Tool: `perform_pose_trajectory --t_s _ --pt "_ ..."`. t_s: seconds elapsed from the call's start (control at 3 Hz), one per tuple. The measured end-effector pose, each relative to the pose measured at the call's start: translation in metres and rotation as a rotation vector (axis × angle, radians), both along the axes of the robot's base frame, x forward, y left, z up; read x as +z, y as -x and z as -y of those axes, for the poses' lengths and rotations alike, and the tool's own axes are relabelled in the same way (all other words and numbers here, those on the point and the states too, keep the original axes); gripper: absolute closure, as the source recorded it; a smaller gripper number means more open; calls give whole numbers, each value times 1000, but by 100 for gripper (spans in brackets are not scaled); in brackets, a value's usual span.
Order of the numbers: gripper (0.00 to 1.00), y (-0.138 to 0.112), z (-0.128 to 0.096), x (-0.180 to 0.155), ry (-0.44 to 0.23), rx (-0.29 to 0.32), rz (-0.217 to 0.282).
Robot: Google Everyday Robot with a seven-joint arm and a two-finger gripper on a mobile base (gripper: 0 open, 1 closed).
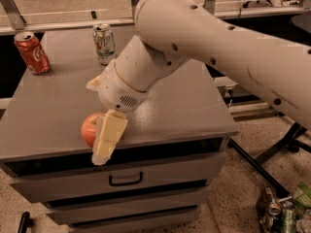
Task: Move apple near coke can
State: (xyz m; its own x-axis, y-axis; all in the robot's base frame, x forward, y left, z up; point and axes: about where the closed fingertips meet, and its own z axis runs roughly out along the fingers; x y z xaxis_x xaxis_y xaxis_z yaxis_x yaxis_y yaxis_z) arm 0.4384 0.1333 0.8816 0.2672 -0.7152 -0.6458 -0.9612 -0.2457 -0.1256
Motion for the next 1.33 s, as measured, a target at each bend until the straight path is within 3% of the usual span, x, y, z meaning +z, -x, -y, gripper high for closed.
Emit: perform_pose_trajectory --t_s 0.33,0.67,1.33 --pt "0 0 9 -17 0 -11 -27" --pt "14 1 10 -19 1 -10 -29" --pt "61 4 8 -17 4 -5 -23"
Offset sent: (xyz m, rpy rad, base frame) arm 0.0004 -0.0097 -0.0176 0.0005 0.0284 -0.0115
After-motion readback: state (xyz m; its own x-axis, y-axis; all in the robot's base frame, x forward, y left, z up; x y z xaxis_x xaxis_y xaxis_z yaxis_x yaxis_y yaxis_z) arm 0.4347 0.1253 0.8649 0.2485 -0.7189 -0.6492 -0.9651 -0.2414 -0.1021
